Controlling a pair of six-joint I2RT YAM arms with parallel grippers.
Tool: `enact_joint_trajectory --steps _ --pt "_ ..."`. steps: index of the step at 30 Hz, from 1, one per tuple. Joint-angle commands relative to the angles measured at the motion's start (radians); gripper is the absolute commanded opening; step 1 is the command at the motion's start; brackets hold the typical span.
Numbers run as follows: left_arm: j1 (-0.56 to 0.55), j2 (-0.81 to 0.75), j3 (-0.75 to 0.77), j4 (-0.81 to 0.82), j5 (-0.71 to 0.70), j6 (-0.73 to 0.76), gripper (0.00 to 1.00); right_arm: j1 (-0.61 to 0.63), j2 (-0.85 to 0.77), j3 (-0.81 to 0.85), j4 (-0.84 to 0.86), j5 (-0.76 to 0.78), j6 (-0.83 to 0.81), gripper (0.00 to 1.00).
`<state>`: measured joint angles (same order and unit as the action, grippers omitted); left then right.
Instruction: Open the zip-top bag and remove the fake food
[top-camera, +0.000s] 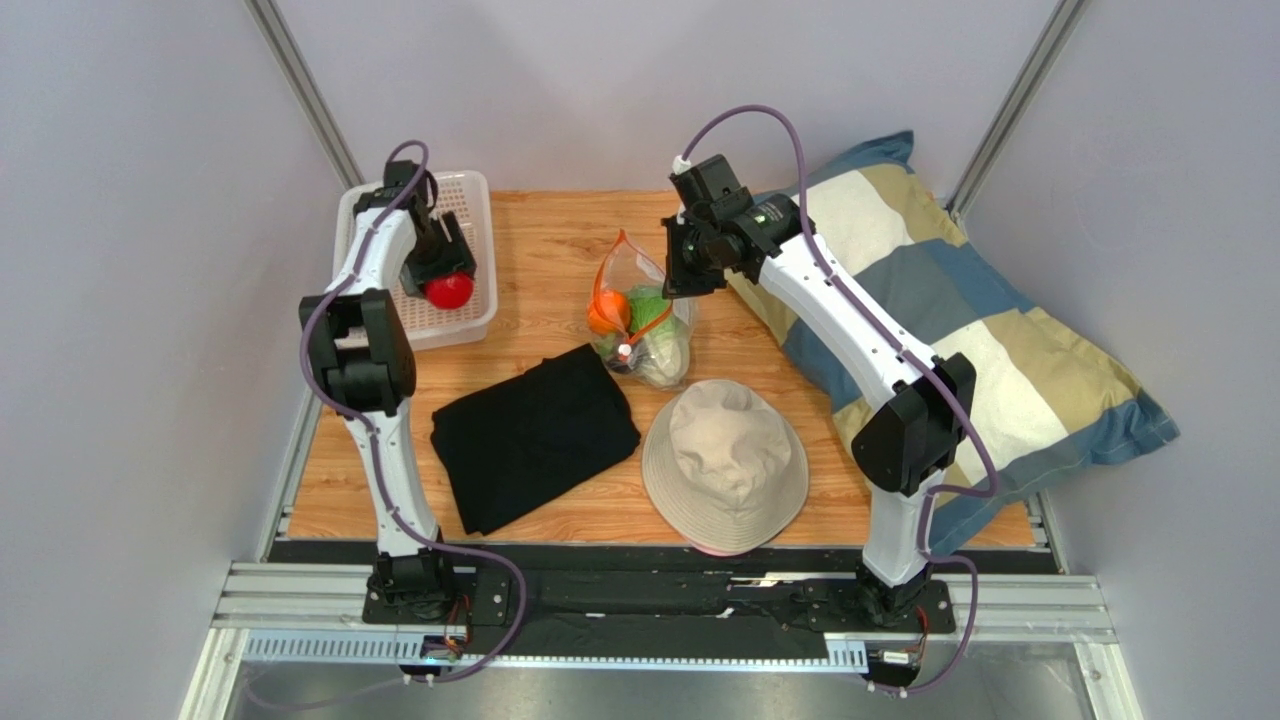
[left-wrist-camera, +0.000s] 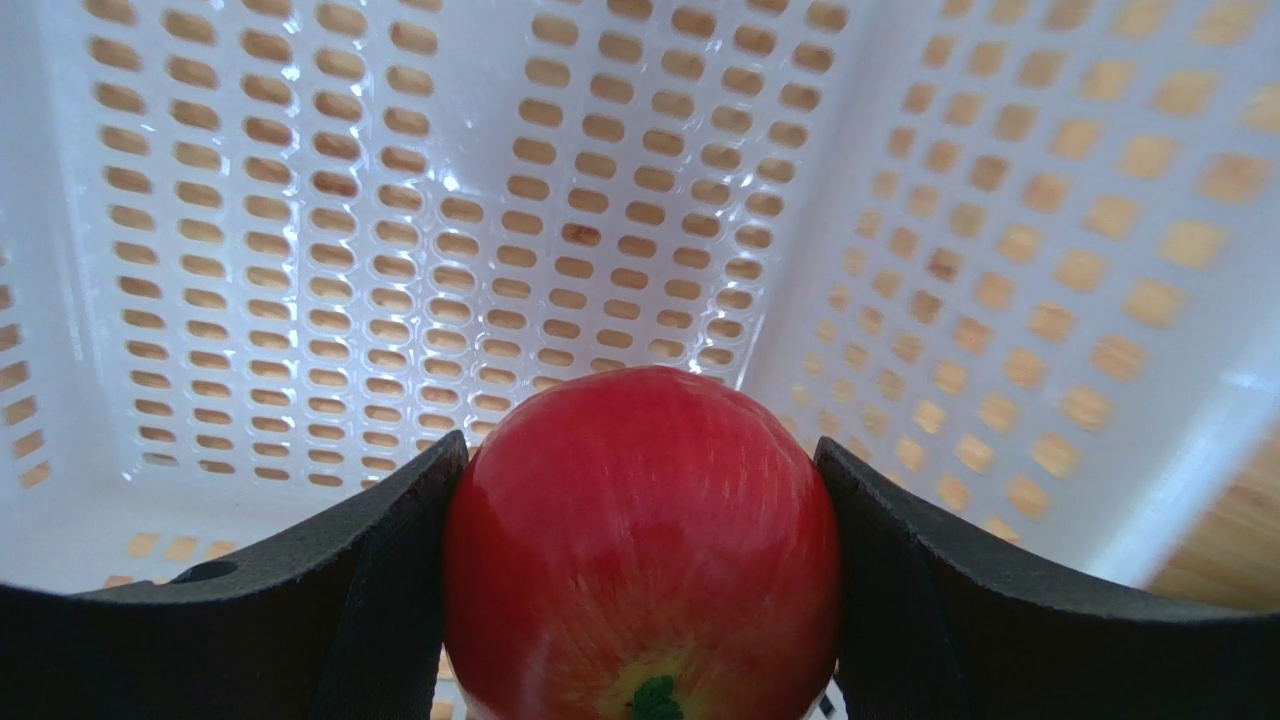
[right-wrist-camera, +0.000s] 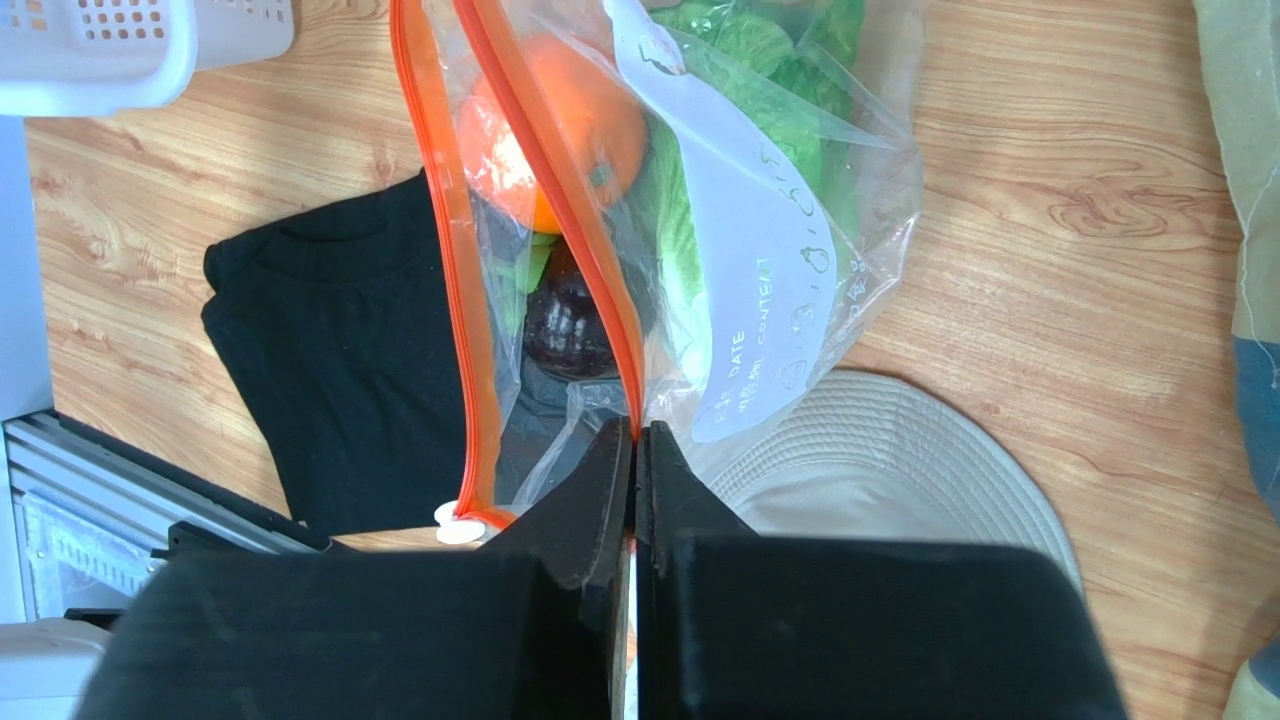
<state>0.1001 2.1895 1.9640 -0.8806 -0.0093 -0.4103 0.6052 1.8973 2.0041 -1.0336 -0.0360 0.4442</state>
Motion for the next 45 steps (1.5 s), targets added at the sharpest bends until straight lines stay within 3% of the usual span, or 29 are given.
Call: enact_joint_trajectory --steps 1,6,8,10,16,21,25,27,28,29,30,32,35,38,42,45 --pt "0.000 0.041 0.090 -0.083 0.000 0.042 0.05 -0.007 -0.047 0.024 0.012 0.012 -0.016 0.00" --pt "0.001 0.095 0.108 -0.118 -0.043 0.059 0.26 -0.013 -0.046 0.007 0.027 -0.001 -0.002 0.00" --pt "0.001 0.078 0.089 -0.113 -0.061 0.059 0.44 -0.012 -0.044 0.007 0.029 -0.004 0.002 0.00" --pt "0.000 0.047 0.052 -0.090 -0.073 0.068 0.81 -0.013 -0.041 0.010 0.032 -0.005 0.001 0.00" --pt "0.001 -0.013 0.053 -0.101 -0.055 0.103 0.99 -0.012 -0.034 0.012 0.033 -0.018 0.014 0.00" --pt "0.003 -0.062 0.093 -0.182 -0.104 0.099 0.99 -0.012 -0.024 0.015 0.033 -0.038 0.025 0.00" --pt "-0.029 -0.342 -0.124 -0.010 -0.034 0.065 0.98 -0.012 -0.032 0.012 0.033 -0.019 0.010 0.00" --pt "-0.095 -0.520 -0.272 0.107 0.090 0.051 0.89 -0.012 -0.026 0.018 0.030 -0.013 0.004 0.00" --pt "-0.124 -0.574 -0.325 0.159 0.150 0.039 0.78 -0.012 -0.024 0.019 0.029 -0.012 0.007 0.00" --pt "-0.149 -0.664 -0.434 0.219 0.211 0.024 0.72 -0.012 -0.024 0.021 0.029 -0.019 0.007 0.00" --pt "-0.180 -0.701 -0.483 0.280 0.317 -0.010 0.67 -0.012 -0.021 0.025 0.029 -0.022 0.010 0.00" --pt "-0.264 -0.761 -0.581 0.423 0.379 -0.038 0.60 -0.012 -0.020 0.028 0.027 -0.027 0.017 0.00" --pt "-0.364 -0.761 -0.642 0.540 0.445 -0.087 0.47 -0.010 -0.024 0.031 0.027 -0.028 0.021 0.00" --pt "-0.443 -0.687 -0.593 0.551 0.468 -0.102 0.33 -0.010 -0.024 0.041 0.027 -0.025 0.024 0.00" --pt "-0.517 -0.565 -0.452 0.421 0.370 -0.073 0.18 -0.007 -0.027 0.047 0.029 -0.027 0.031 0.00" --pt "-0.531 -0.464 -0.340 0.315 0.333 -0.076 0.18 -0.005 -0.030 0.050 0.029 -0.027 0.039 0.00"
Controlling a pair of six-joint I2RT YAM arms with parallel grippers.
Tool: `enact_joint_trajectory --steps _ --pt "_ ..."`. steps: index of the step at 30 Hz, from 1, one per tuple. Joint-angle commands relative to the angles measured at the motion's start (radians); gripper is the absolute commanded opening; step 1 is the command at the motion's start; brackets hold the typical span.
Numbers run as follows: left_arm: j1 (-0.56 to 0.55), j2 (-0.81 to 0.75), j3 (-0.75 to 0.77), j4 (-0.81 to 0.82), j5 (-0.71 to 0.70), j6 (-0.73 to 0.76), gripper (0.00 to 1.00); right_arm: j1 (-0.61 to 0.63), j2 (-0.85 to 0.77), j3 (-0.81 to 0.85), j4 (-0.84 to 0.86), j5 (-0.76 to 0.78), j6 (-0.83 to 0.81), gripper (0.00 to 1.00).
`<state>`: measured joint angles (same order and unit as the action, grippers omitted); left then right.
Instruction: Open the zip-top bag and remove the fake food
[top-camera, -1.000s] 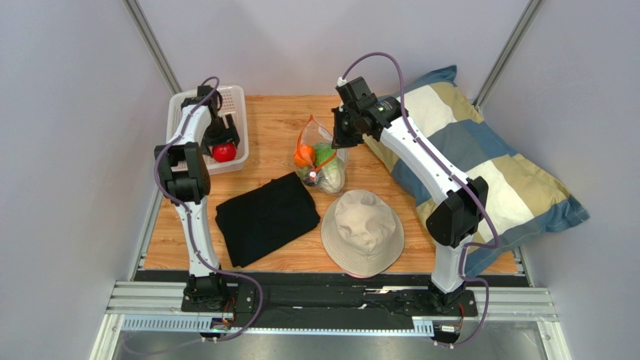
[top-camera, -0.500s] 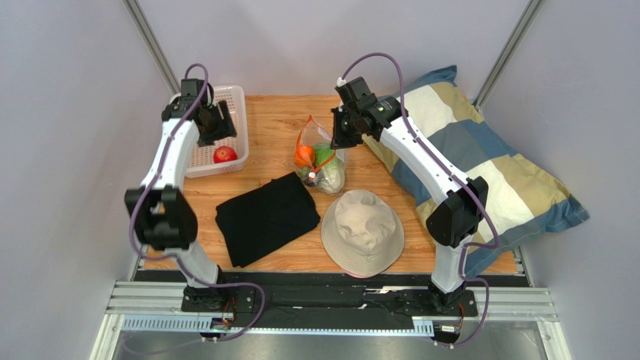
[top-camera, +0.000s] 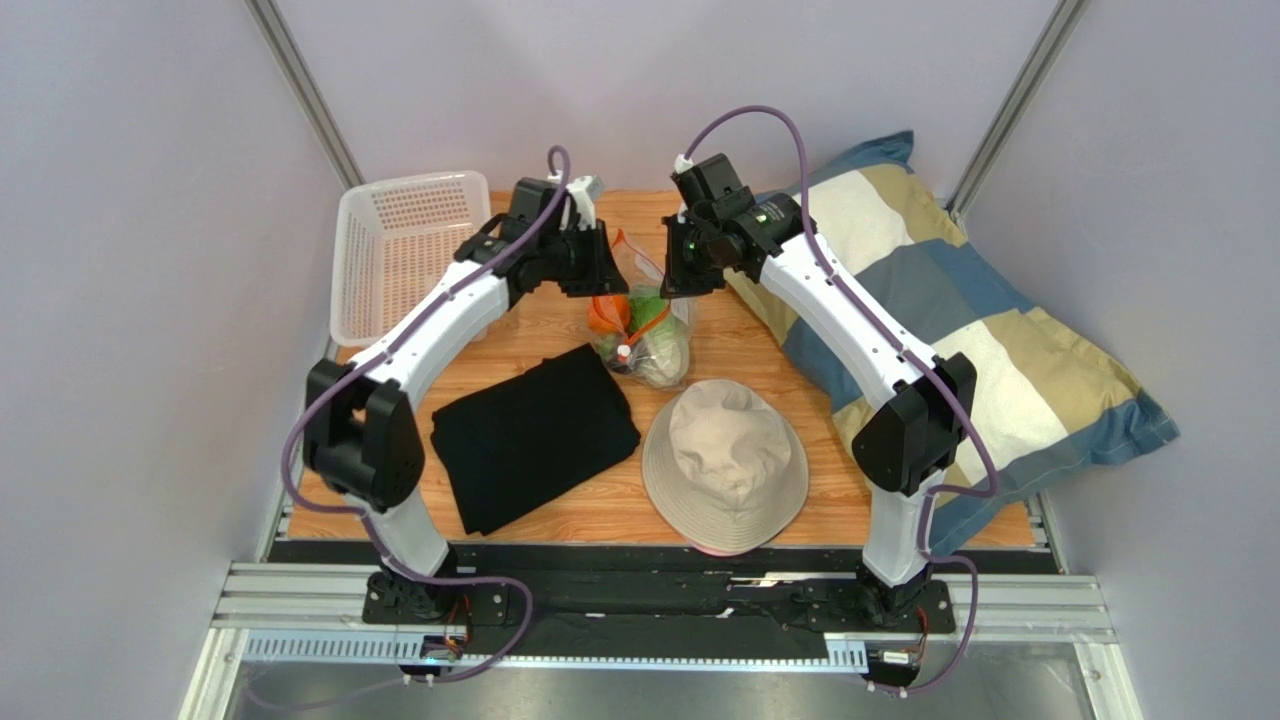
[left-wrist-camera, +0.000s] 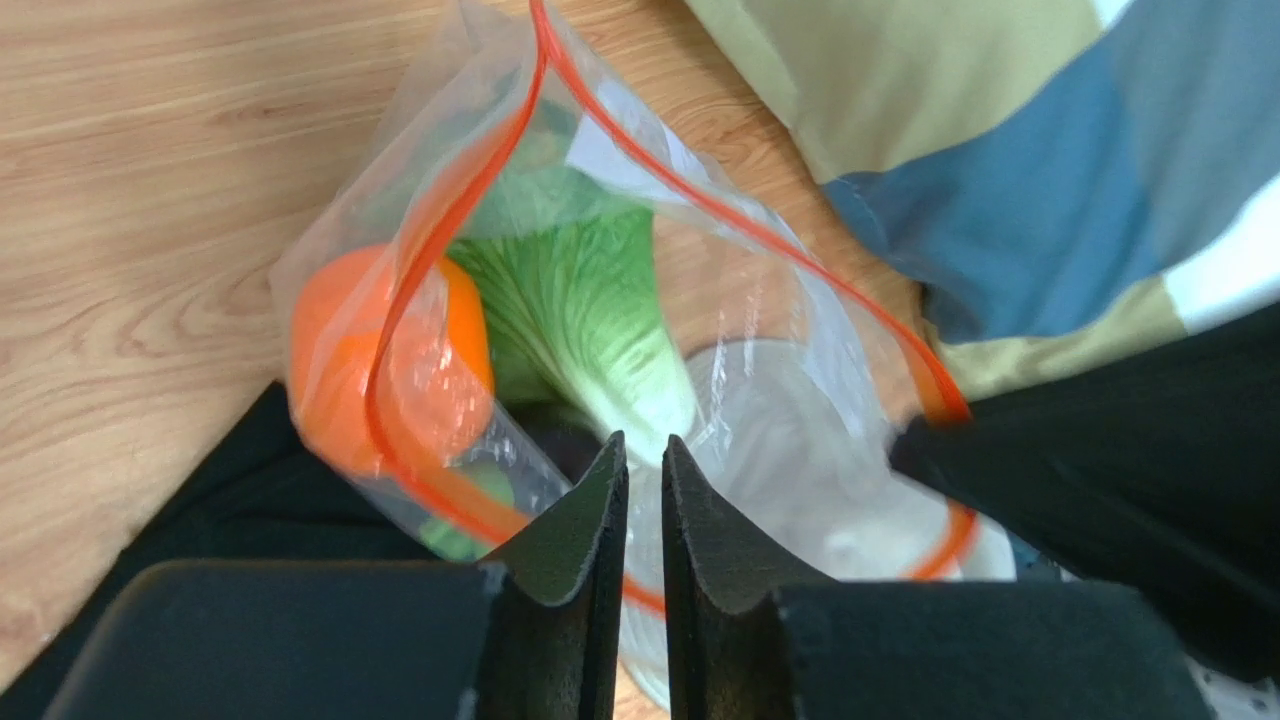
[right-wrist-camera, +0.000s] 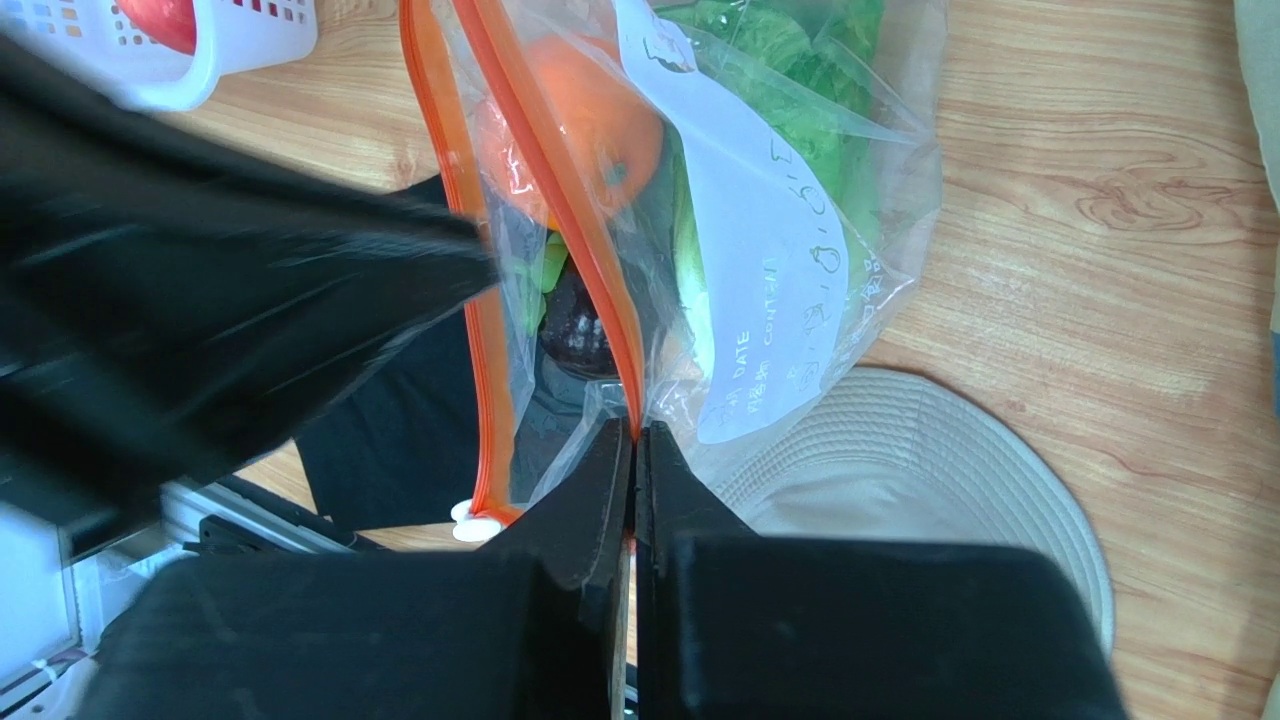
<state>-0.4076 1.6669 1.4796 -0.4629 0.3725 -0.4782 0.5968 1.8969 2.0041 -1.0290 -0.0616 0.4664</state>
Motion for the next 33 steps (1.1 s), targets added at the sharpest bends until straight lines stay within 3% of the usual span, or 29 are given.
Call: enact_joint_trajectory --steps 1,5,7,12,22,26,33 --pt "-0.026 0.083 0.169 -0.120 -0.047 -0.013 0.19 0.003 -0.033 0.048 0.026 -0.003 0.015 0.00" --pt "-0.051 0.184 0.249 -0.138 0.002 -0.005 0.27 0.008 -0.029 0.047 0.024 -0.003 0.015 0.00" --pt "-0.069 0.226 0.266 -0.145 0.000 -0.014 0.36 0.009 -0.025 0.047 0.021 -0.003 0.014 0.00" --pt "-0.092 0.320 0.350 -0.325 -0.075 0.012 0.37 0.011 -0.025 0.025 0.020 0.003 0.008 0.00" --pt "-0.105 0.271 0.225 -0.387 -0.159 0.173 0.48 0.026 -0.007 -0.036 0.049 0.006 0.017 0.00" --pt "-0.106 0.217 0.182 -0.395 -0.164 0.254 0.65 0.035 0.008 -0.028 0.050 0.009 0.017 0.00" --pt "-0.132 0.221 0.116 -0.381 -0.190 0.288 0.70 0.043 0.021 -0.045 0.063 0.003 0.037 0.00"
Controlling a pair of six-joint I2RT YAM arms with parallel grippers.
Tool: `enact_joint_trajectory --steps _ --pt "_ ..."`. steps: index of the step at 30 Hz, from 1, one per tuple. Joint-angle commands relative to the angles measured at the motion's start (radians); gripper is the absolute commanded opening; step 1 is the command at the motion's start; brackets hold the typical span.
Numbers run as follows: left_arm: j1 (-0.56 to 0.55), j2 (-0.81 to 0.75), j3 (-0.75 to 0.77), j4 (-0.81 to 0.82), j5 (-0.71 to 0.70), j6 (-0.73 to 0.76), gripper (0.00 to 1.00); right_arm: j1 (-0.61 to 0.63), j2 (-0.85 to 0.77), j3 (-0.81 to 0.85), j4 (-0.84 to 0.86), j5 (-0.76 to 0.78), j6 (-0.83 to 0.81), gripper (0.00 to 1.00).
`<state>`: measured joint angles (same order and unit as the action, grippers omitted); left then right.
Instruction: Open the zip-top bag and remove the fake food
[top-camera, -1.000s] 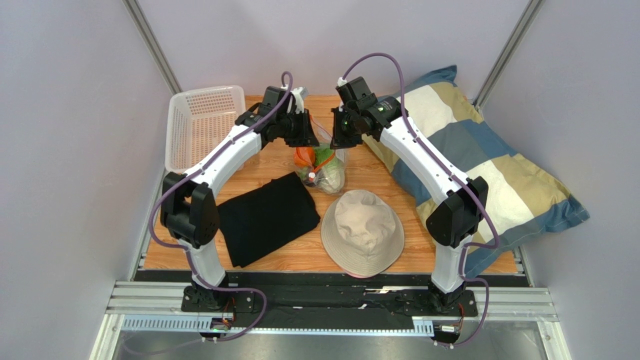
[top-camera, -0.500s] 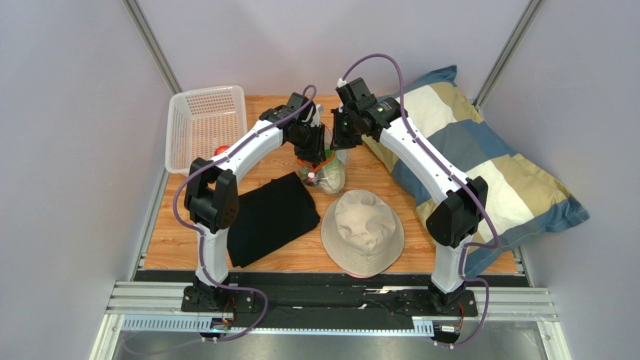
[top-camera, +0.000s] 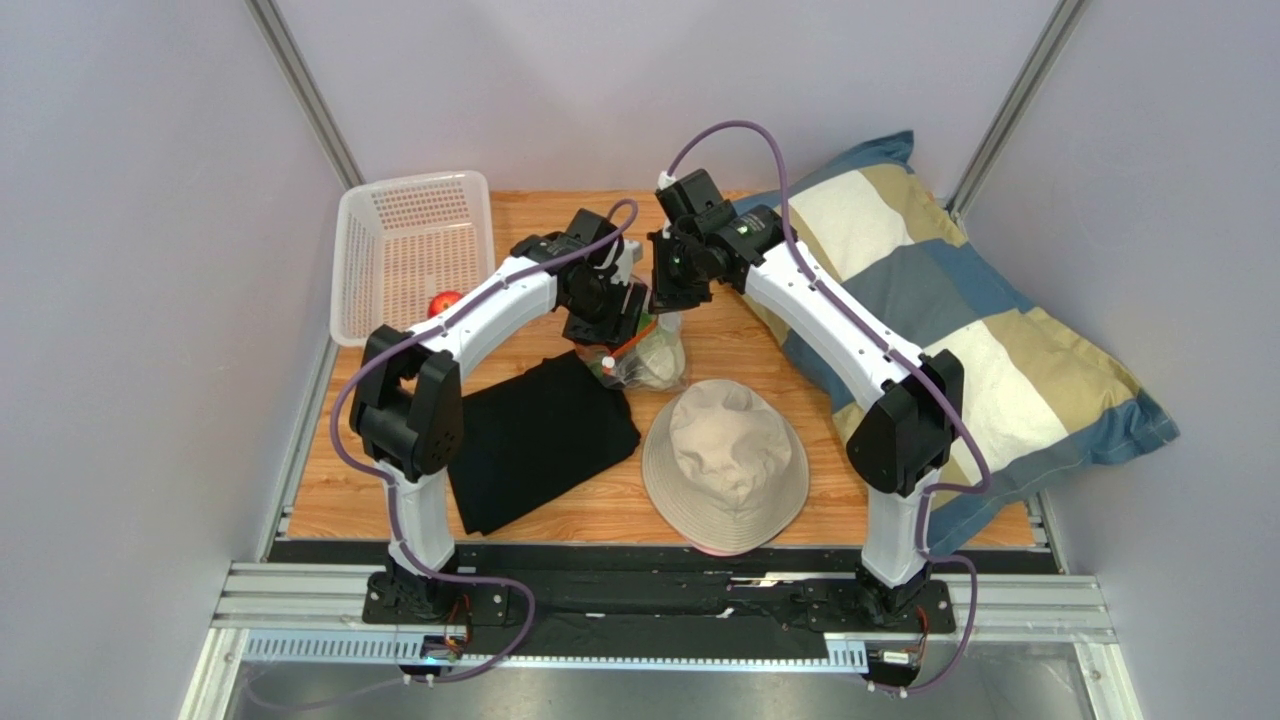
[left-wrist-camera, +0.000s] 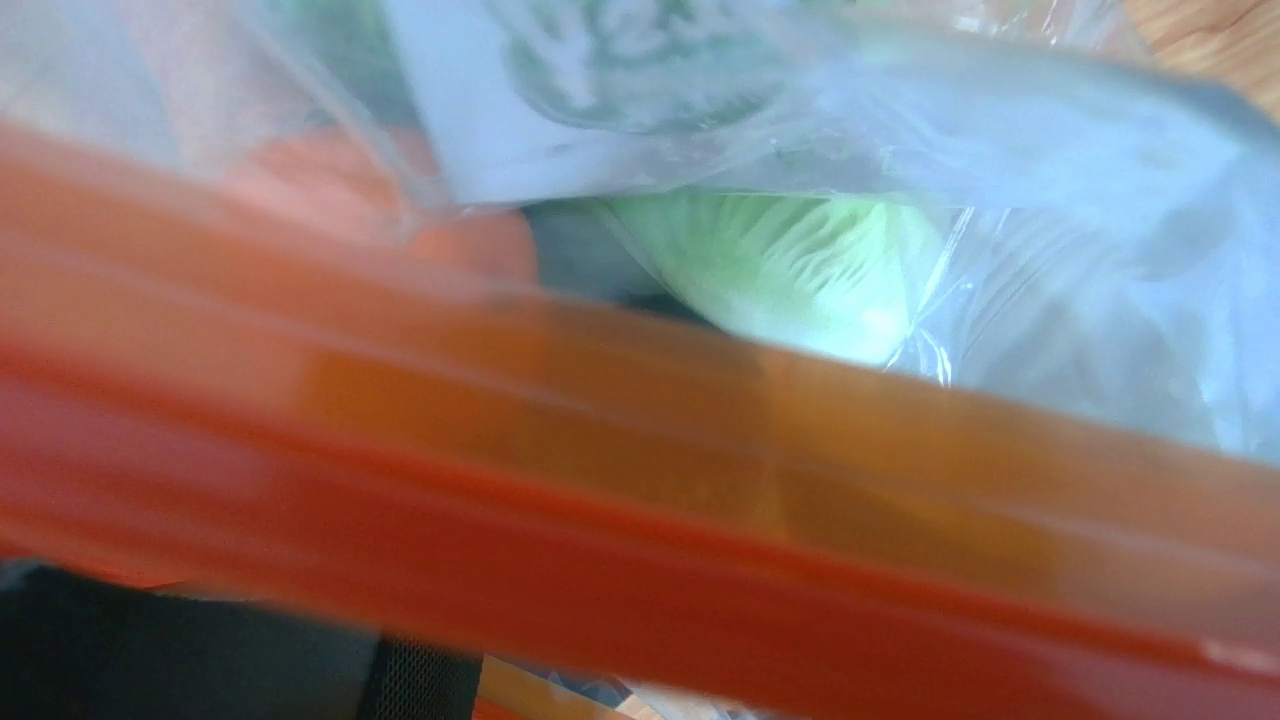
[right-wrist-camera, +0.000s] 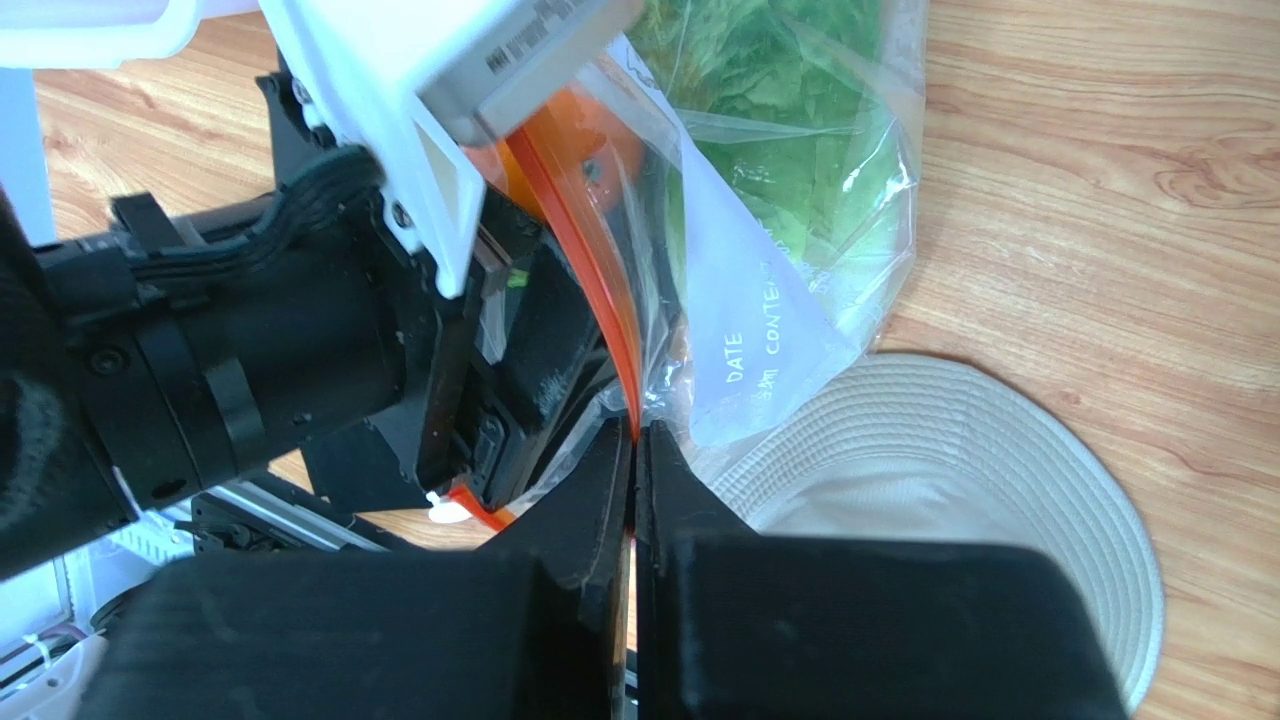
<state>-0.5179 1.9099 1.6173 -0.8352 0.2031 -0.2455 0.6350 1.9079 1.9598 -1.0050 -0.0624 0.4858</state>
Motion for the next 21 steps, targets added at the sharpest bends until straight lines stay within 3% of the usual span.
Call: enact_joint_trajectory --steps 1,6,10,12,13,15,16,19,21 --pt "-0.027 -0.003 -0.023 -0.008 -0.025 0.051 0.70 0.003 0.014 -0.001 0.039 -0.002 0.020 0.00" --pt "-0.037 0.055 -0.031 -0.002 -0.027 0.029 0.76 0.005 0.023 -0.007 0.039 0.007 0.023 0.00" --pt "-0.039 0.096 -0.027 0.057 -0.024 0.018 0.76 0.005 0.031 -0.022 0.039 0.021 0.014 0.00" --pt "-0.039 0.132 -0.010 0.062 -0.036 0.018 0.71 0.005 0.031 -0.038 0.039 0.032 0.007 0.00" --pt "-0.039 0.139 -0.005 0.068 -0.034 0.021 0.65 0.003 0.029 -0.051 0.039 0.036 0.005 0.00" --pt "-0.039 0.127 0.001 0.071 -0.037 0.022 0.38 0.002 0.025 -0.065 0.037 0.038 0.001 0.00" --pt "-0.037 0.115 -0.002 0.077 -0.041 0.017 0.15 0.000 0.022 -0.071 0.037 0.047 -0.004 0.00" --pt "-0.037 0.040 -0.013 0.087 -0.041 0.011 0.00 -0.004 0.005 -0.098 0.034 0.105 -0.015 0.00" --pt "-0.037 -0.018 -0.022 0.088 -0.042 0.006 0.00 -0.011 -0.006 -0.096 0.029 0.122 -0.030 0.00"
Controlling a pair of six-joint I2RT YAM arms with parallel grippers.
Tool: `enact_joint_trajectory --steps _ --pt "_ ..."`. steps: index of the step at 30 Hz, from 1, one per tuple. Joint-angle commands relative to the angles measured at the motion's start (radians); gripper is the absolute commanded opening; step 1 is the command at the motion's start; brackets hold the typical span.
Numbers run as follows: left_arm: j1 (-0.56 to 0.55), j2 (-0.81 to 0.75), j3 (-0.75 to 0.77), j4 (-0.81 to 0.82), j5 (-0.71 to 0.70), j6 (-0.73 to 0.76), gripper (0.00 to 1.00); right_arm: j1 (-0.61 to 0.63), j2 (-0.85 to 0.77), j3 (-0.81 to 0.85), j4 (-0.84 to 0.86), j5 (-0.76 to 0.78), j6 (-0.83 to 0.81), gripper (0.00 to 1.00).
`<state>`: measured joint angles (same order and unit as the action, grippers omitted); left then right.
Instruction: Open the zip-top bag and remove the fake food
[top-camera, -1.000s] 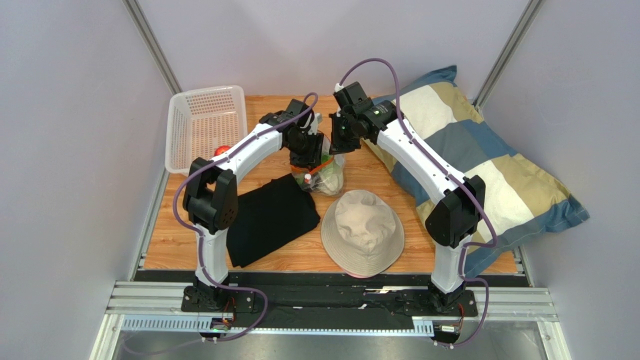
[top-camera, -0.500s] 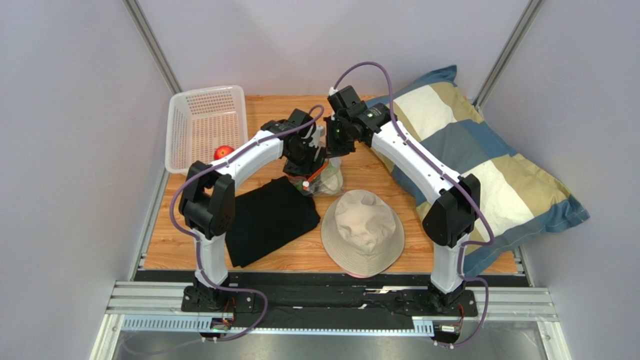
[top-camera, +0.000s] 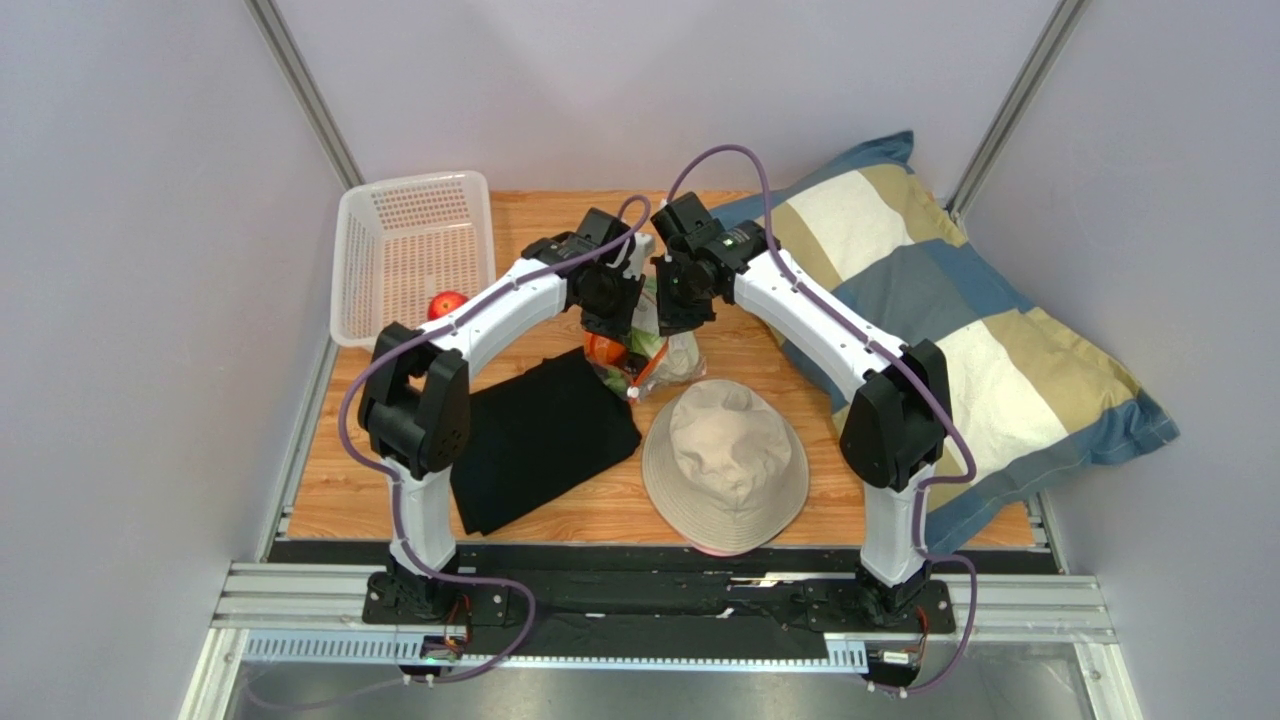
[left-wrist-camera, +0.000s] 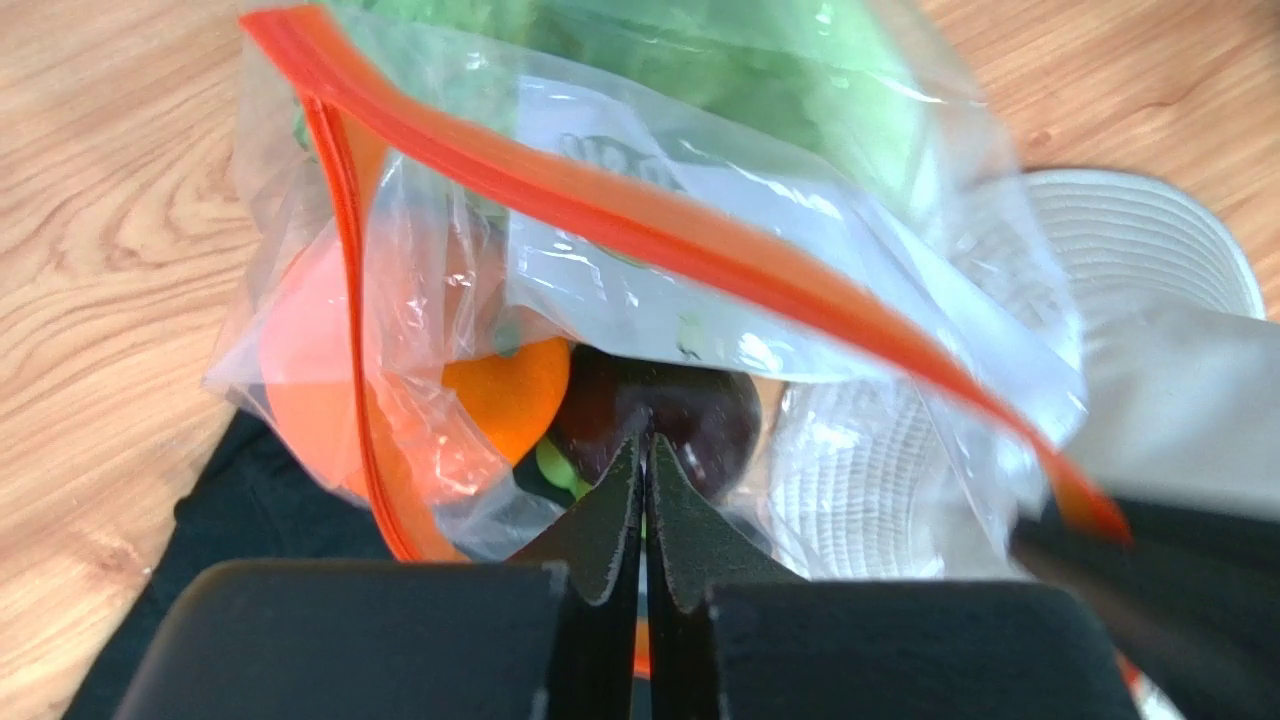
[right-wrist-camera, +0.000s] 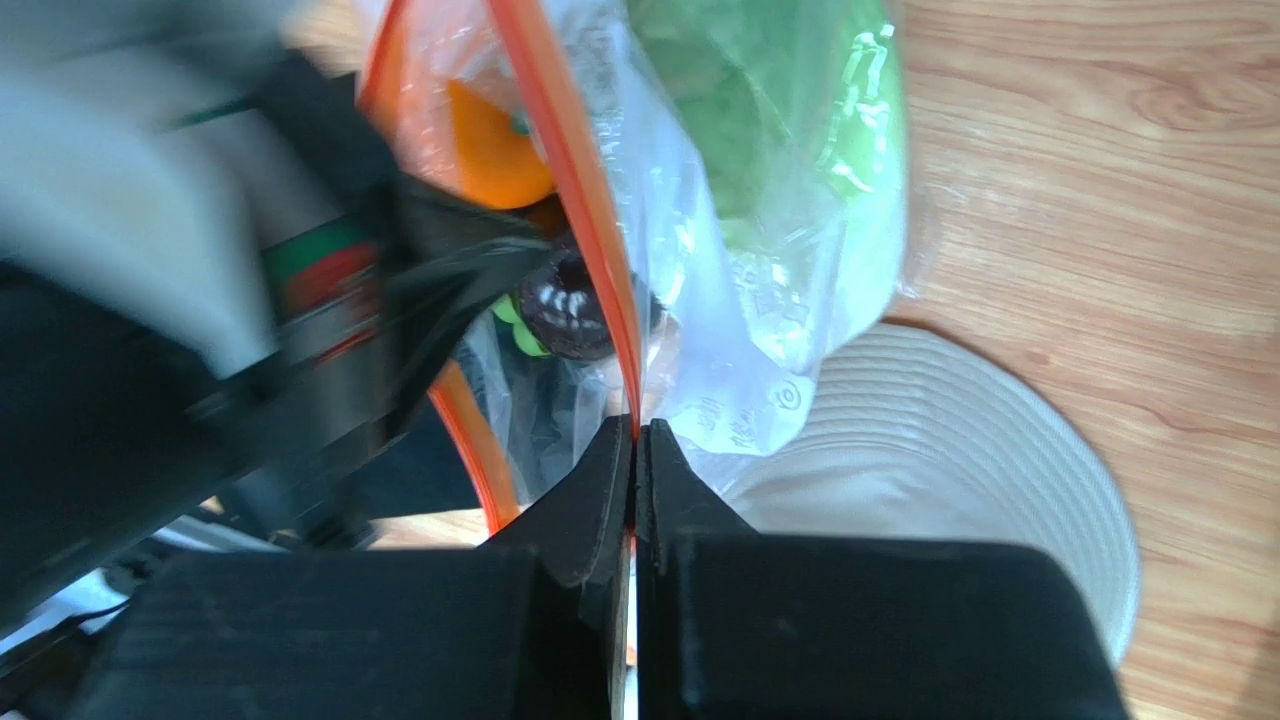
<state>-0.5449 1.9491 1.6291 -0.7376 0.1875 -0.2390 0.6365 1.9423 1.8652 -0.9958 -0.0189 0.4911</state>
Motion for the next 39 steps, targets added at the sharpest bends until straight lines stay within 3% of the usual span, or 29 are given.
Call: enact_joint_trajectory --steps 1,12,16,19,21,26,29,31,34,35,39 --pt "-0.010 -0.071 -0.034 -0.006 -0.017 -0.006 0.00 -0.014 -0.042 0.002 0.020 0.100 -0.040 0.00" --pt "0.022 -0.205 0.046 -0.043 0.035 -0.043 0.00 -0.070 -0.068 0.014 0.003 0.154 -0.063 0.00" --pt "0.036 -0.228 0.025 0.007 0.076 -0.057 0.01 -0.070 -0.065 0.023 0.005 0.078 -0.049 0.00" --pt "0.036 -0.173 0.014 0.058 0.174 -0.057 0.24 -0.072 -0.060 0.025 0.006 -0.011 0.001 0.00" --pt "0.031 -0.124 -0.008 0.089 0.201 -0.075 0.30 -0.069 -0.052 0.026 0.019 -0.042 0.039 0.00" --pt "0.028 -0.004 -0.015 0.109 0.201 -0.063 0.36 -0.070 -0.002 0.068 0.029 -0.105 0.081 0.00" --pt "0.019 0.030 -0.034 0.107 0.176 -0.022 0.51 -0.070 0.030 0.088 0.028 -0.122 0.087 0.00" --pt "0.011 0.030 -0.060 0.124 0.146 -0.007 0.70 -0.070 0.032 0.077 0.026 -0.118 0.083 0.00" --pt "-0.006 -0.002 -0.139 0.207 0.116 0.012 0.75 -0.070 0.006 0.028 0.029 -0.095 0.066 0.00" --pt "-0.009 -0.006 -0.167 0.224 0.119 0.012 0.96 -0.070 0.001 0.009 0.028 -0.089 0.063 0.00" --pt "-0.026 0.027 -0.178 0.219 0.075 0.021 0.97 -0.072 -0.037 -0.061 0.048 -0.072 0.056 0.00"
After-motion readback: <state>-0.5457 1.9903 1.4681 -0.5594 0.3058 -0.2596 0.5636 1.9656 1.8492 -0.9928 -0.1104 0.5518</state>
